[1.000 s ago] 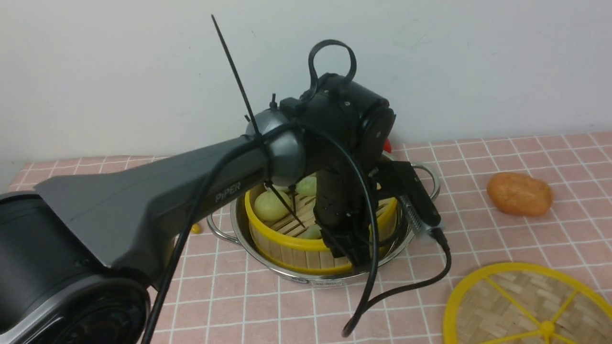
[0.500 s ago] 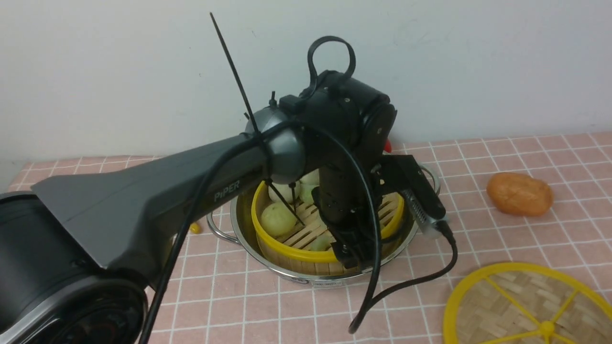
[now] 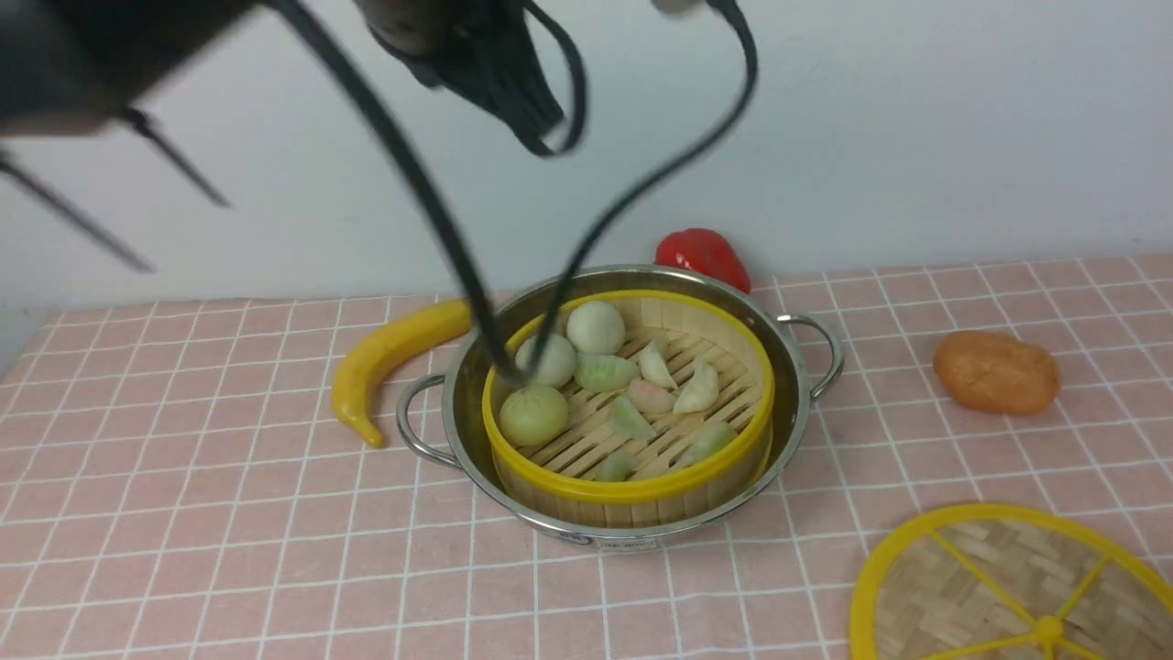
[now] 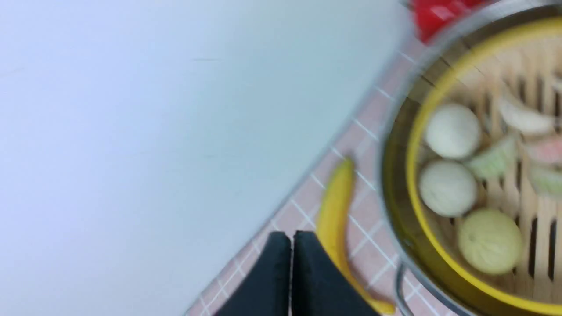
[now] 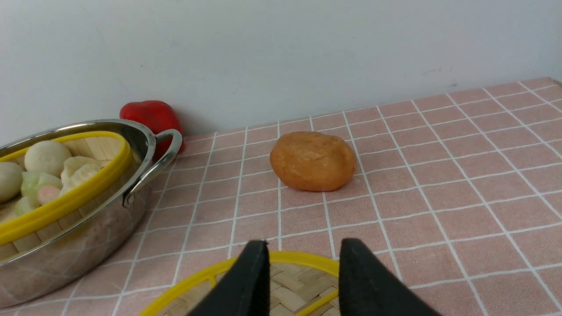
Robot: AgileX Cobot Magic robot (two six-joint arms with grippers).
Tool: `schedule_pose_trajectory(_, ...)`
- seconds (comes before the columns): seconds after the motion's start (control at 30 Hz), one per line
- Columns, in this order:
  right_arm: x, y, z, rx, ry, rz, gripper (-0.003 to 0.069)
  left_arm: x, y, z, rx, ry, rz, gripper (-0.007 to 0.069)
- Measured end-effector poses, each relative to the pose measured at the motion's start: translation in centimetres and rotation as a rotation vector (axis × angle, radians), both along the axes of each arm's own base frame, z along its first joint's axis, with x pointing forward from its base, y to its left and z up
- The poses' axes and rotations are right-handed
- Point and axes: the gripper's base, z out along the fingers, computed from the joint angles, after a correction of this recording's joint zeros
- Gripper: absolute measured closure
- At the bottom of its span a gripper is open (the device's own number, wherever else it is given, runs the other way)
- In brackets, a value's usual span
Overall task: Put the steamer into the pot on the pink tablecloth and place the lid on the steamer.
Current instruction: 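Move the gripper down to the bamboo steamer lid and grasp its center knob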
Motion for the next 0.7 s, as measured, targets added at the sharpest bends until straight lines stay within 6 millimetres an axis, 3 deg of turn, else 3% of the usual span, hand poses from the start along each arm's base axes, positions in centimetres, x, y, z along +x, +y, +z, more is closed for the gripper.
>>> schedule_pose_trajectory(0.03, 0.0, 0.0, 0.0, 0.000, 0.000, 0.000, 0.0416, -1.4, 1.3, 1.9, -0.069, -0.046, 0.030, 0.0648)
schedule_pose_trajectory(0.13, 0.0, 0.0, 0.0, 0.000, 0.000, 0.000, 0.0416, -4.2, 3.6, 5.0, -0.200, -0.125, 0.078, 0.0647)
schedule_pose_trajectory(0.33, 0.0, 0.0, 0.0, 0.001, 0.000, 0.000, 0.0416, -8.1, 6.6, 8.3, -0.301, -0.217, 0.088, 0.0643)
schedule_pose_trajectory(0.6, 0.0, 0.0, 0.0, 0.001, 0.000, 0.000, 0.0416, -9.4, 7.9, 8.7, -0.340, -0.224, 0.099, 0.0624)
schedule_pose_trajectory(0.7, 0.0, 0.0, 0.0, 0.001, 0.000, 0.000, 0.0416, -9.7, 9.2, 6.6, -0.421, -0.177, 0.104, 0.0623)
